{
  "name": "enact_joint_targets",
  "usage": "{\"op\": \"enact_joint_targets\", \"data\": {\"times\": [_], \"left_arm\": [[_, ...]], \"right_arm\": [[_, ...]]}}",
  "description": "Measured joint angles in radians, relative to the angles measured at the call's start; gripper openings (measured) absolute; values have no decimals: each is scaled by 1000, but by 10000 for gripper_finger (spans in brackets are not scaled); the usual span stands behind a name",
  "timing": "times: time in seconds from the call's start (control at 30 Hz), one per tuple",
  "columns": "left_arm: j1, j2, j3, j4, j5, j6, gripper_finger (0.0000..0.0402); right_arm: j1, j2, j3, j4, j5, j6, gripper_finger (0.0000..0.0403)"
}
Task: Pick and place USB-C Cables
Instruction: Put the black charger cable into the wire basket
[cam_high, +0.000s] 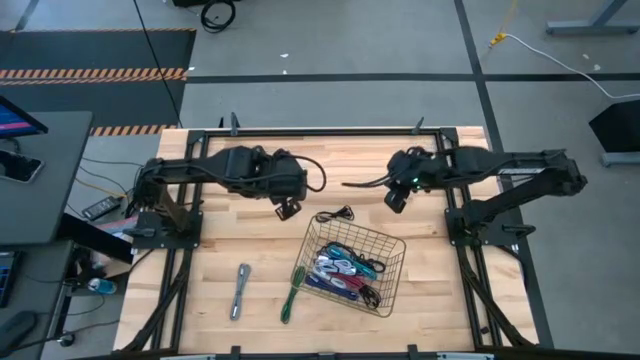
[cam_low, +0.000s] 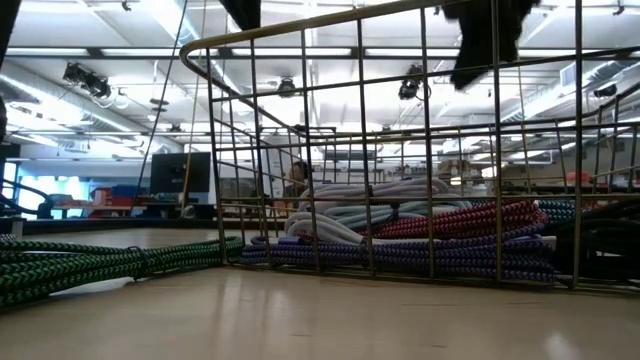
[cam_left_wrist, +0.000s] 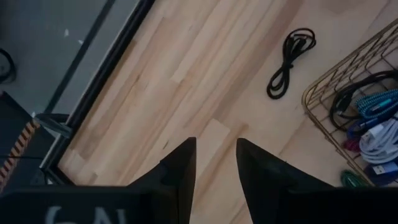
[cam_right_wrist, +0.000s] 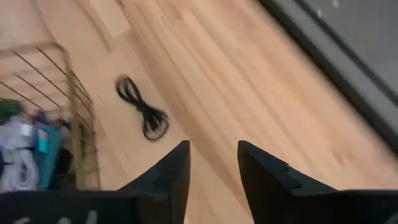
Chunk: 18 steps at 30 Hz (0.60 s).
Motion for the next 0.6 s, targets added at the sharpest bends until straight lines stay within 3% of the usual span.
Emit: {"op": "enact_joint_targets", "data": {"times": [0.33,0.6], "left_arm": [[-24,-2,0,0,-21,17,121],[-24,-2,0,0,-21,33,121]], "right_arm": [[-39,39,-301,458,-120,103,148],[-58,192,-348,637,-223,109,147]]}}
